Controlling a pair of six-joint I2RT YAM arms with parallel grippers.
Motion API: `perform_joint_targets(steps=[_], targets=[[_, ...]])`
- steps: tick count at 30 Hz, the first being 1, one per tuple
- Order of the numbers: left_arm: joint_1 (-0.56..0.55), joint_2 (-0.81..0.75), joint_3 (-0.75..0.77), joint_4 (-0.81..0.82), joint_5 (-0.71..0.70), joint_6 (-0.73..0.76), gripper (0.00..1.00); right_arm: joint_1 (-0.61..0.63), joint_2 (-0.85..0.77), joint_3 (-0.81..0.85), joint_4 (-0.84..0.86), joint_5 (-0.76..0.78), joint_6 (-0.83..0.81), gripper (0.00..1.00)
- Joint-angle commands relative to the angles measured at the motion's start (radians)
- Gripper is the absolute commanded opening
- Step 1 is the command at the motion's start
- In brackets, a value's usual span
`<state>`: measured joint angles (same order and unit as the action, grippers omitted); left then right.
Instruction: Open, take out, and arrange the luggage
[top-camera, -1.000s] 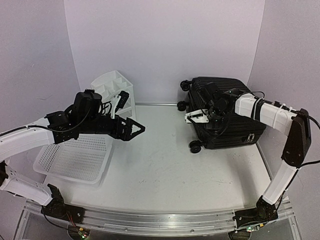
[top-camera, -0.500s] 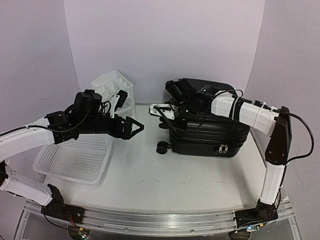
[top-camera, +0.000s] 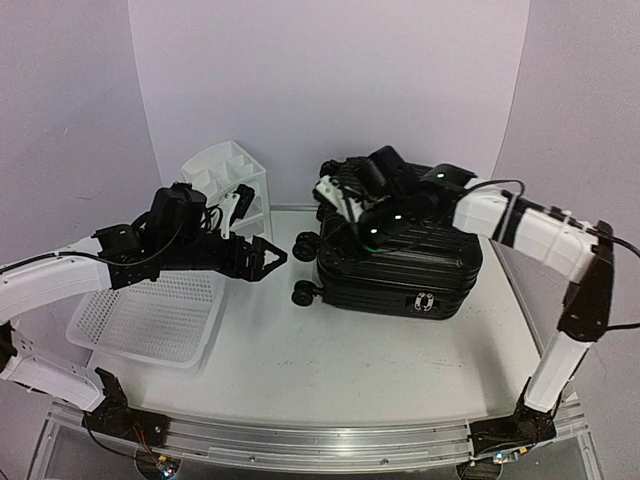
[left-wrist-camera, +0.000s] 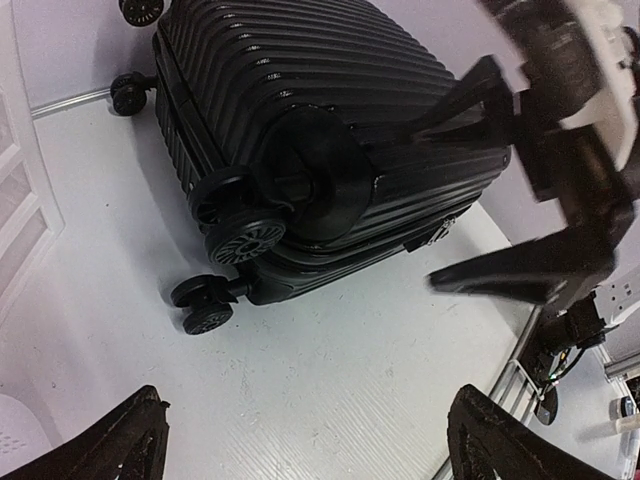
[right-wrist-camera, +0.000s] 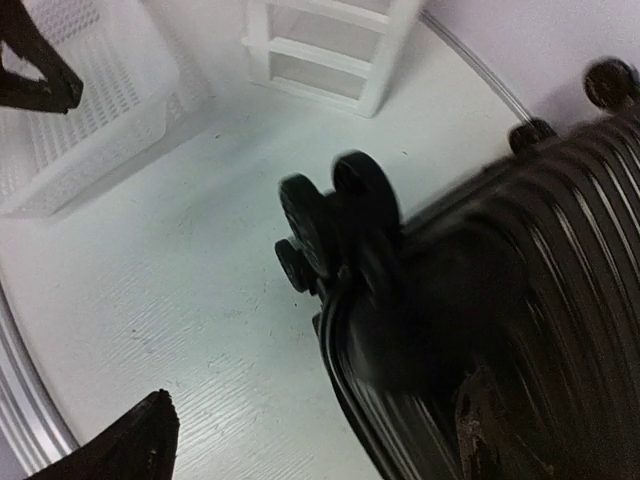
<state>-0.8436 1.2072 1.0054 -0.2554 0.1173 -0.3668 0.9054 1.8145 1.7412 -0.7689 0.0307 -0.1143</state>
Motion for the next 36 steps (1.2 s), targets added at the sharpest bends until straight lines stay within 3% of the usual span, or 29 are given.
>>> perform_joint_targets(steps=[1,7,11,17,22,28,36], targets=[[-0.005,0.029,0.028,0.019,0.01,0.002,0.98,-0.09,-0.268,-0.166,-0.073,0.068,0.273,0.97],[-0.005,0.117,0.09,0.019,0.047,0.005,0.98,-0.192,-0.558,-0.455,-0.137,0.102,0.45,0.97],[-0.006,0.196,0.143,0.026,0.081,0.001,0.97,-0.34,-0.656,-0.572,-0.153,-0.007,0.498,0.98],[-0.022,0.255,0.204,0.03,0.126,-0.009,0.96,-0.556,-0.602,-0.521,-0.131,-0.186,0.439,0.98],[-0.035,0.236,0.183,0.029,0.124,-0.023,0.96,-0.789,-0.493,-0.501,-0.001,-0.455,0.468,0.98],[-0.043,0.21,0.157,0.022,0.119,-0.036,0.99,-0.772,-0.437,-0.548,0.183,-0.661,0.531,0.98],[-0.044,0.264,0.19,0.016,0.096,-0.055,0.98,-0.494,-0.471,-0.594,0.272,-0.549,0.577,0.97]])
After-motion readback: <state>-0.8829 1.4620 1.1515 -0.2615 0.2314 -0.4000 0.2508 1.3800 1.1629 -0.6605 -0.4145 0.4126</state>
